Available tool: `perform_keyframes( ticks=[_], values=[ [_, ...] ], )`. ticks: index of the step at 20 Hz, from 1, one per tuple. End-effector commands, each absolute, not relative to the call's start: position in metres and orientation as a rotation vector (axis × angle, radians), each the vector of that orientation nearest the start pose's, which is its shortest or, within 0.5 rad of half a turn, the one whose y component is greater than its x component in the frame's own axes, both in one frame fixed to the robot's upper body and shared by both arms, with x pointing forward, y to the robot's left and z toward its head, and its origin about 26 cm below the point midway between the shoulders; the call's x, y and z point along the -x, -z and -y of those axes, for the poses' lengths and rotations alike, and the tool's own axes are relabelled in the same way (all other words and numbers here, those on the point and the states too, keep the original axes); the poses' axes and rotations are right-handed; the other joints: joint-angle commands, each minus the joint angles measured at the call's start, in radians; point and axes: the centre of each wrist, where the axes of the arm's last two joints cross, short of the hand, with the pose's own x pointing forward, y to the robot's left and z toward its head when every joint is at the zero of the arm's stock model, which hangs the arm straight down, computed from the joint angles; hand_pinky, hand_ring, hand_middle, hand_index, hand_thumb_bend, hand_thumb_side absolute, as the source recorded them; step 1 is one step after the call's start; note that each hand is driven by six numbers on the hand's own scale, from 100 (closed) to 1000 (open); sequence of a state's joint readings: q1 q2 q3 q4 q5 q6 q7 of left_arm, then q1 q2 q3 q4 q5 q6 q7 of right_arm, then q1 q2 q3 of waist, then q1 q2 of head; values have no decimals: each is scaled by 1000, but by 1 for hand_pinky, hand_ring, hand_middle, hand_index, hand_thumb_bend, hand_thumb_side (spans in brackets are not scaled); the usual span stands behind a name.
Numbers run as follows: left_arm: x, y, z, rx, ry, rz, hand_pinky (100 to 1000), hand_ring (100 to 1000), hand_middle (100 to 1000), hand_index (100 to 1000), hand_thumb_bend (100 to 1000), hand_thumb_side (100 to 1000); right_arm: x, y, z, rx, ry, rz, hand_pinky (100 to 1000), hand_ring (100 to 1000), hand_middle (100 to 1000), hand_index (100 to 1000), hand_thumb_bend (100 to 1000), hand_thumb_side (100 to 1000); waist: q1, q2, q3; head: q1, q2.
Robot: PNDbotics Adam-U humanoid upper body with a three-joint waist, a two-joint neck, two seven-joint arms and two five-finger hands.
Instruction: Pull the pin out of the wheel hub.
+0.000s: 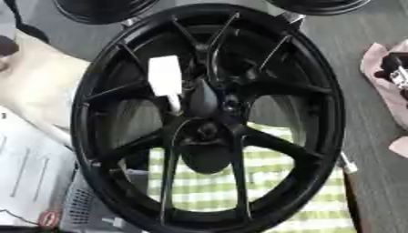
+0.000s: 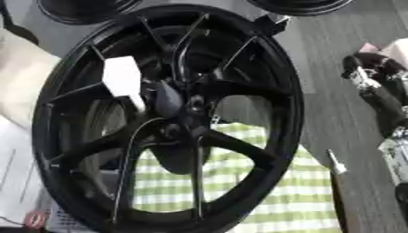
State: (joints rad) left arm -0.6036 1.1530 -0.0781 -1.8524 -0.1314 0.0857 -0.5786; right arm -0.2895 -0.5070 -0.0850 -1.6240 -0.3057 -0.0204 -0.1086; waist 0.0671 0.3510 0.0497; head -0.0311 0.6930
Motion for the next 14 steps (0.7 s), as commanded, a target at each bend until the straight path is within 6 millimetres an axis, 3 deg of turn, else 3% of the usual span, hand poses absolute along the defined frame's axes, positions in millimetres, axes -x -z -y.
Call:
perform_keyframes(
  ticks=[1, 14],
  values=[
    [-298, -384, -337, -858, 1652, 1487, 829, 777, 683, 779, 591, 529, -336, -158, 358, 245, -108, 1983, 899, 663, 606, 725, 407, 399, -2, -26, 2, -5, -1],
    [-330, -398, -267, -643, 1757, 1520, 800, 776, 675, 775, 634, 511, -336, -154, 359, 246, -123, 1962, 900, 663, 607, 726, 402, 403, 5, -35, 6, -7, 6]
  ],
)
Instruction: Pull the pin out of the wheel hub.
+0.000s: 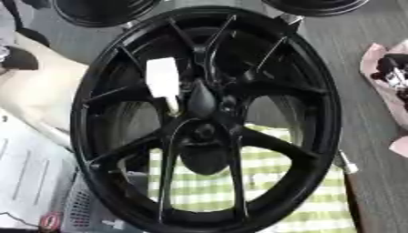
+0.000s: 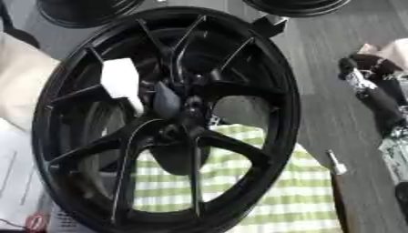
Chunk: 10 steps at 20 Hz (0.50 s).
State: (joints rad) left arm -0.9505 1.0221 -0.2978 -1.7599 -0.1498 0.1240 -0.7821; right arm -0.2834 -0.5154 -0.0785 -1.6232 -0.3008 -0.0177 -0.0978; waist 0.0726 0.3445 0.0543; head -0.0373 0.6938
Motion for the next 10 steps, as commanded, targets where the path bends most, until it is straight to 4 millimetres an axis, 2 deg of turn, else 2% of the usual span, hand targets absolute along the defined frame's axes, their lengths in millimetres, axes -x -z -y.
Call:
perform_keyframes(
  ticks=[1, 10],
  values=[
    [-333, -398, -262, -622, 1759, 1512, 799, 777, 677, 776, 636, 509, -336, -153, 360, 246, -124, 1960, 900, 664, 608, 726, 401, 403, 1, -30, 1, 0, 7],
    [-357, -397, -216, -435, 1757, 1454, 795, 805, 707, 810, 698, 484, -337, -151, 358, 236, -129, 1951, 900, 663, 608, 726, 399, 404, 10, -39, 0, 11, 19]
  ],
)
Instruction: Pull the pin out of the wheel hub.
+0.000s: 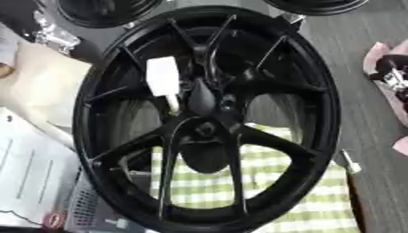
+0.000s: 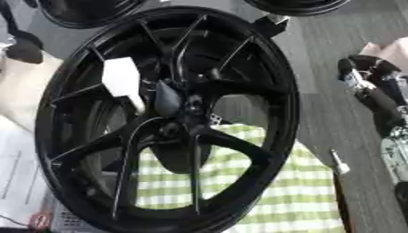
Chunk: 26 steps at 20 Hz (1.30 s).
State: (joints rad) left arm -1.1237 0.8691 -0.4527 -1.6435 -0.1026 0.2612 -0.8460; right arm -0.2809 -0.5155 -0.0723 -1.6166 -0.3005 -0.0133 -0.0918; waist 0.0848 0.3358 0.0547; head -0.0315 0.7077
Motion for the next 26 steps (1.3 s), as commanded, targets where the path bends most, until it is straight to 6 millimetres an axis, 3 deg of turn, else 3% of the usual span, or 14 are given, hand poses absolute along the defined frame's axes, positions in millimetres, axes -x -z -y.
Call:
perform_keyframes(
  ticks=[1, 18, 26],
  values=[
    [-359, -397, -213, -423, 1756, 1448, 799, 813, 716, 818, 711, 481, -337, -151, 358, 234, -130, 1950, 900, 663, 608, 726, 399, 404, -1, -31, -1, 7, 5],
    [-379, -381, -185, -293, 1735, 1333, 802, 827, 729, 839, 763, 409, -340, -153, 354, 212, -130, 1955, 899, 660, 606, 724, 393, 406, 2, -23, -17, 13, 11],
    [-368, -379, -179, -400, 1735, 1356, 818, 829, 742, 848, 757, 418, -341, -154, 352, 206, -138, 1960, 898, 658, 605, 723, 391, 407, -2, -3, -22, 3, -17]
  ],
)
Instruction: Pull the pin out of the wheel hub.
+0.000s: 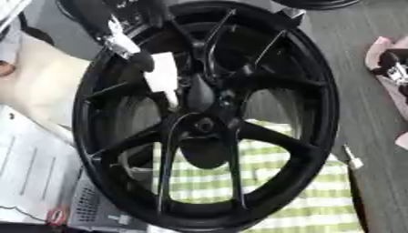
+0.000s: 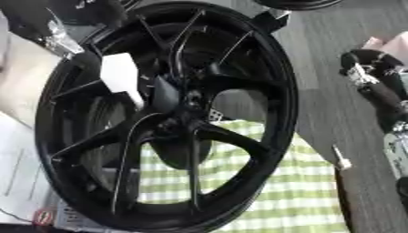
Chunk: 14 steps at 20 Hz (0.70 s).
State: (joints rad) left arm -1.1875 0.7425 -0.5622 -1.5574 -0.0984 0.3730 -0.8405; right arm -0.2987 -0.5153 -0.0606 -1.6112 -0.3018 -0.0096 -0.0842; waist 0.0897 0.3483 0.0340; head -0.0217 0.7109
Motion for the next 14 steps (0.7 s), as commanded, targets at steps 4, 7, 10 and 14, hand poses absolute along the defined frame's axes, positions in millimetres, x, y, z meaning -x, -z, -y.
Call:
perform_keyframes(
  ticks=[4, 7, 10, 14],
  values=[
    [-368, -377, -177, -464, 1746, 1342, 831, 839, 756, 853, 754, 410, -341, -155, 350, 202, -142, 1964, 898, 658, 605, 724, 390, 407, -9, -3, -4, -12, -40],
    [-369, -376, -176, -475, 1762, 1331, 839, 848, 770, 855, 749, 399, -341, -155, 349, 200, -142, 1965, 898, 658, 604, 723, 389, 408, -9, 6, -6, -18, -56],
    [-370, -374, -172, -493, 1780, 1320, 837, 842, 764, 849, 749, 387, -341, -154, 348, 196, -142, 1965, 897, 658, 604, 724, 371, 415, -10, 14, -8, -20, -69],
    [-372, -373, -167, -529, 1800, 1319, 813, 792, 683, 806, 737, 374, -341, -155, 348, 195, -141, 1966, 897, 658, 604, 724, 366, 417, -10, 21, -11, -20, -79]
  ],
)
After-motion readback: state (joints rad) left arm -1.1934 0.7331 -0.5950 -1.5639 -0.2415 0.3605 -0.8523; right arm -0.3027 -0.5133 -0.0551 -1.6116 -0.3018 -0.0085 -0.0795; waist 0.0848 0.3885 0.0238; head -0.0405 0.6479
